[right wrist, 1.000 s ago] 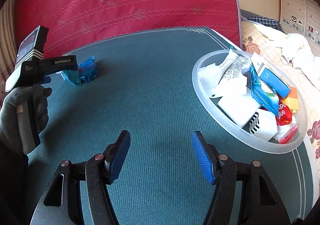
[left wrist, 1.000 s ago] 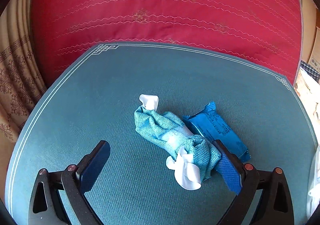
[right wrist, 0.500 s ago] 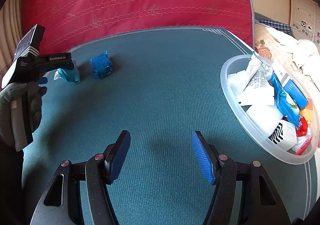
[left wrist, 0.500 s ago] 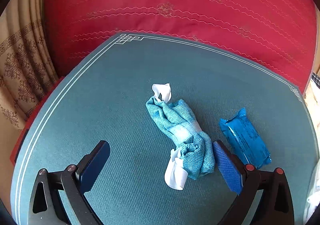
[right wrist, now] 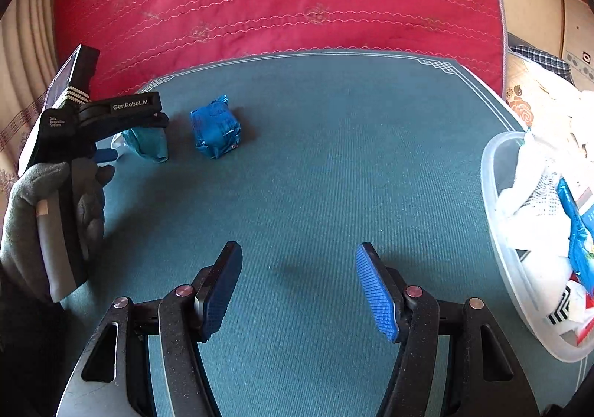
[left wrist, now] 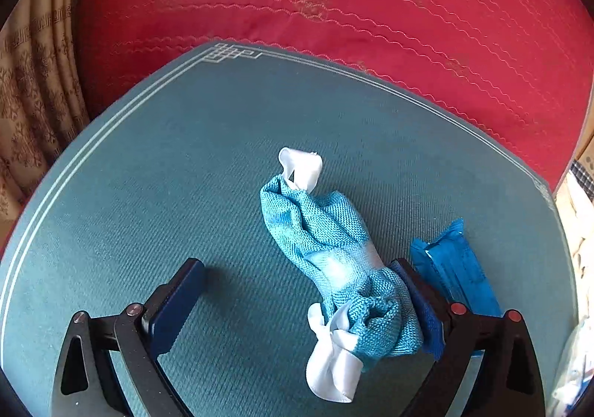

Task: Organize objects
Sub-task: 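Grasp the blue cloth with white bottle with the left tool while the right tool grasps the blue packet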

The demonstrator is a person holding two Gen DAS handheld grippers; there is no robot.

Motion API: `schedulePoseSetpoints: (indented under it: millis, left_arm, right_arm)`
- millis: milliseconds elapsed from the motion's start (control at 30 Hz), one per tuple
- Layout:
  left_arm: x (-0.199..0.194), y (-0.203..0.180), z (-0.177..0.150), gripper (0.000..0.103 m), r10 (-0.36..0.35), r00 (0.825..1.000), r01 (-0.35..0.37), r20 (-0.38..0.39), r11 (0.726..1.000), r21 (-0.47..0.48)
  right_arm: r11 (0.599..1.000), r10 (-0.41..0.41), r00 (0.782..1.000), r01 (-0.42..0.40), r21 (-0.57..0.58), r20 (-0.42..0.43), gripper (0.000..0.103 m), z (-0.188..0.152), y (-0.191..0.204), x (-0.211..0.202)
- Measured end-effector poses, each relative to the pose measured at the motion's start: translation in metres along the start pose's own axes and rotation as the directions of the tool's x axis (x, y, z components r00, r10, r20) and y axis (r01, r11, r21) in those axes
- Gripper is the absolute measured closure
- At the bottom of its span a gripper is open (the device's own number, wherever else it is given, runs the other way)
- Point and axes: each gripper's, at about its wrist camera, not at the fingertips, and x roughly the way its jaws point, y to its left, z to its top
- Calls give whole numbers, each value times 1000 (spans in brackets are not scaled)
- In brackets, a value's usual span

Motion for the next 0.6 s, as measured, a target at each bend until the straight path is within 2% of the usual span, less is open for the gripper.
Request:
schedulePoseSetpoints:
  millis: [167, 233, 333, 600]
  left_arm:
    - [-2, -6, 0, 29, -63, 998, 63, 4, 997, 35]
    - [-3, -7, 0, 48, -108, 994, 108, -1, 993, 38]
    - [-3, -5, 1, 58, -151, 989, 151, -11, 988, 23]
    - [-16, 1, 3, 59, -163, 986, 163, 11, 986, 12]
  right_arm:
    - [1000, 10, 1000, -9, 3, -9, 38, 20, 3, 19]
    - [1000, 16, 1000, -16, 6, -14, 38, 31, 3, 28]
    - [999, 34, 999, -34, 22, -19, 38, 51, 1, 39]
    - [993, 102, 995, -103, -50, -8, 38, 84, 24, 59]
